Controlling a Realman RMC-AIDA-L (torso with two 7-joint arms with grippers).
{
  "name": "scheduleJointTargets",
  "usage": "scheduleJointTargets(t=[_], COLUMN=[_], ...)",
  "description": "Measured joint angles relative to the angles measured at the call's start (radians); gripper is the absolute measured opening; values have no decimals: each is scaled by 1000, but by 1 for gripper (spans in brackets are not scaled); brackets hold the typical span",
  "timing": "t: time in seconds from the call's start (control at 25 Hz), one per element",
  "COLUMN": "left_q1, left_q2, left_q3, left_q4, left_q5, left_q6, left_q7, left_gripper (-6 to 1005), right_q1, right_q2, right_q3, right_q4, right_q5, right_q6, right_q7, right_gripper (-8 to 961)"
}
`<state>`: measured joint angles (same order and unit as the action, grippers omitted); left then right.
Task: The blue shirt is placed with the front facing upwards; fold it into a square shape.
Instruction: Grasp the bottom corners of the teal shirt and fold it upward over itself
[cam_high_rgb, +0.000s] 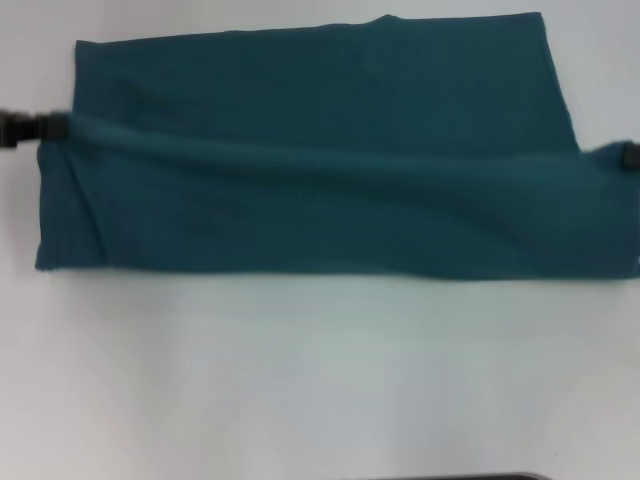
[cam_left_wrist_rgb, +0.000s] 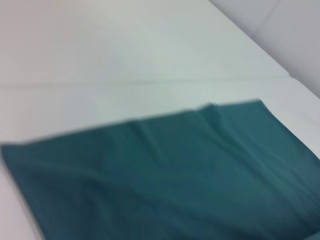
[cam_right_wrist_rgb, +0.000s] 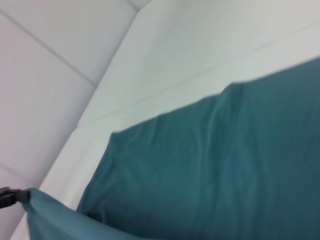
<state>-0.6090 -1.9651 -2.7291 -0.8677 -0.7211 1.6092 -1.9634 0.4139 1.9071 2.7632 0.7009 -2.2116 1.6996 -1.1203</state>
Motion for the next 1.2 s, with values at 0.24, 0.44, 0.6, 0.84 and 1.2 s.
scheduleJointTargets(t=[0.24, 0.44, 0.6, 0.84, 1.2], left_q1=[-65, -112, -131, -149, -152], left_q2=[-11, -14, -16, -28, -62], left_q3=[1, 9, 12, 16, 46], left_q4=[30, 93, 135, 161, 162], left_q5=[-1, -2, -5, -17, -51], left_q6=[-150, -278, -373, -462, -586], left_q7=[-38, -47, -48, -48, -42], left_gripper=[24, 24, 23, 23, 22], right_q1=[73, 115, 152, 214, 258], right_q2=[16, 37, 54, 83, 106], right_q3=[-10, -32, -47, -100, -211], right_q4=[-6, -16, -37, -65, -126], right_q5=[-1, 1, 3, 3, 28], right_q6=[-121, -234, -331, -488, -697], right_q7=[33, 39, 34, 32, 22], right_gripper=[121, 123, 124, 126, 129])
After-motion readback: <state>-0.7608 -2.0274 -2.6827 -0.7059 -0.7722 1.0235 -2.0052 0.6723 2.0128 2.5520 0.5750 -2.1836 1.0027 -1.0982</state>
